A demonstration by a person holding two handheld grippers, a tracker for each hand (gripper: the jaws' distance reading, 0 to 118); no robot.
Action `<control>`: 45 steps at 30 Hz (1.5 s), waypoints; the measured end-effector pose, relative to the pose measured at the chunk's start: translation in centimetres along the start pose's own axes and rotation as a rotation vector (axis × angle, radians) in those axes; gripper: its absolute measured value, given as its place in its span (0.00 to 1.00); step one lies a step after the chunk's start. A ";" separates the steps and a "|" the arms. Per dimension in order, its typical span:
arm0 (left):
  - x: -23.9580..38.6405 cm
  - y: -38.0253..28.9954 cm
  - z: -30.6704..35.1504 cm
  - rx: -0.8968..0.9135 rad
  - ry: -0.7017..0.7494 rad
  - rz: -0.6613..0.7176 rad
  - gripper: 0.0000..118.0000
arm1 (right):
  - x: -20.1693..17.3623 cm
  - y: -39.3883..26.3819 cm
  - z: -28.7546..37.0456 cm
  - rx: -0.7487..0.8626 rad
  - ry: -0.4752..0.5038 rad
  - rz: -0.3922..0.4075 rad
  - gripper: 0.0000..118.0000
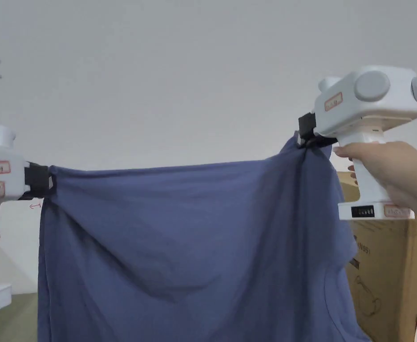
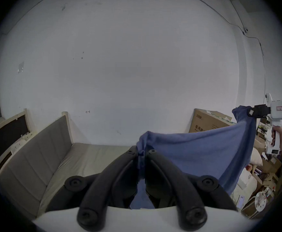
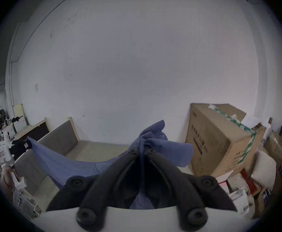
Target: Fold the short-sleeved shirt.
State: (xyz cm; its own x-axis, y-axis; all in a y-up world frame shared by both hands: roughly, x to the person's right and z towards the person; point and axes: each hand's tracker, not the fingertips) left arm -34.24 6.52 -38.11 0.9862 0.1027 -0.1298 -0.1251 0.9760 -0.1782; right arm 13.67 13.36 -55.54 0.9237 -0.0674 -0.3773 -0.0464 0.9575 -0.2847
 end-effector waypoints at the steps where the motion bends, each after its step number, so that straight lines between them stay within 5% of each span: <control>1: 0.0 0.3 -1.0 -0.001 0.004 0.004 0.05 | -0.2 0.7 -0.9 0.004 -0.014 0.002 0.02; 15: -1.7 -0.8 -15.2 0.079 0.082 0.008 0.05 | -1.8 0.7 -14.1 0.142 -0.149 0.120 0.02; 22: -2.8 -16.3 -18.0 -0.119 0.070 0.148 0.05 | -0.6 -17.5 -19.1 -0.020 -0.201 0.092 0.02; 25: -3.1 -26.4 -17.2 -0.368 0.120 0.170 0.05 | 0.1 -28.5 -20.1 -0.256 -0.138 0.009 0.02; 33: -3.9 -46.2 -5.1 -0.712 0.079 0.211 0.05 | 1.9 -54.0 -8.2 -0.684 -0.064 -0.088 0.02; 37: -4.3 -48.9 2.2 -0.722 0.062 0.221 0.05 | 3.2 -57.8 0.0 -0.658 -0.045 -0.163 0.02; 45: -3.4 -49.4 12.8 -0.720 0.000 0.215 0.05 | 2.7 -58.4 10.0 -0.659 0.027 -0.104 0.02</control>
State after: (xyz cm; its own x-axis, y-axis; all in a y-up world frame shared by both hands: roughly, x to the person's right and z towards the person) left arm -30.00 -39.62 -16.34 0.9322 0.2766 -0.2334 -0.3545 0.5673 -0.7433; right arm 22.71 -39.92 -31.10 0.9265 -0.1650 -0.3381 -0.1884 0.5744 -0.7966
